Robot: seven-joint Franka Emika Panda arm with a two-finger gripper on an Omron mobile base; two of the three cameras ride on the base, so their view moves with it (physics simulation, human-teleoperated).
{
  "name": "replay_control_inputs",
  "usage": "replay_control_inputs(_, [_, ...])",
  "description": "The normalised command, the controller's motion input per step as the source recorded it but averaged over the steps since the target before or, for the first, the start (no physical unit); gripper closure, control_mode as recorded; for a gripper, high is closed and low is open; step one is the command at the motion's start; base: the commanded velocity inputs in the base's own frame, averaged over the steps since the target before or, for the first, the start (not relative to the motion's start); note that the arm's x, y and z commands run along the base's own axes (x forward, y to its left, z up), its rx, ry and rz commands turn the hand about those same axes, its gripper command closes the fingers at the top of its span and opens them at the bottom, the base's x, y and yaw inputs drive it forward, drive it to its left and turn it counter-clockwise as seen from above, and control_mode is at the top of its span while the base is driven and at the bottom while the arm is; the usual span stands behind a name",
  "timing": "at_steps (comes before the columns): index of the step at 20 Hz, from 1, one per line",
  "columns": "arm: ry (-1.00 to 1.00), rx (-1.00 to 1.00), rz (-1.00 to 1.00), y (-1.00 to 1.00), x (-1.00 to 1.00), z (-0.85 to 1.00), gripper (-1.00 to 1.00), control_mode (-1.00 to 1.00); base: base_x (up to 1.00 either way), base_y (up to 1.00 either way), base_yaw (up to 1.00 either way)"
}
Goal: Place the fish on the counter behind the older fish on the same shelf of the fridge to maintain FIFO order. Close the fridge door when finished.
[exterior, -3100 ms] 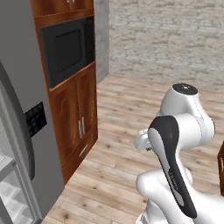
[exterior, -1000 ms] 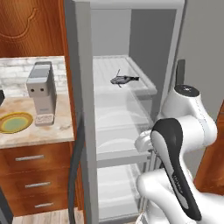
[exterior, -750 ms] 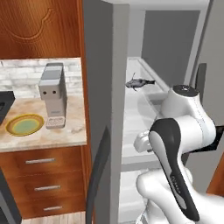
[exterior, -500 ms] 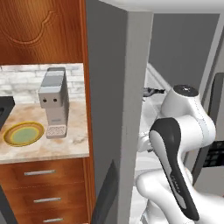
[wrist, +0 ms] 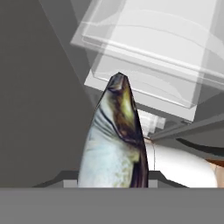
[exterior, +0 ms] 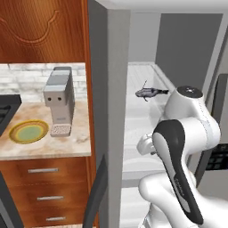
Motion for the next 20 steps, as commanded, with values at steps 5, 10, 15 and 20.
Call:
replay_control_inputs(5, [-0.19,0.00,0.15,-0.03,0.63,0.51,1.00,-1.00,0.10,0.00,0.04])
replay_control_inputs(10, [-0.29,-0.03,0.14,-0.08,0.61,0.91,1.00,-1.00,0.00,0.00,0.00])
replay_control_inputs(15, [-0.25,-0.08,0.02,-0.11,0.38,0.66,1.00,-1.00,0.00,0.00,0.00])
replay_control_inputs(20, [-0.06,-0.03,0.00,-0.16,0.35,0.10,1.00,-1.00,0.00,0.00,0.00])
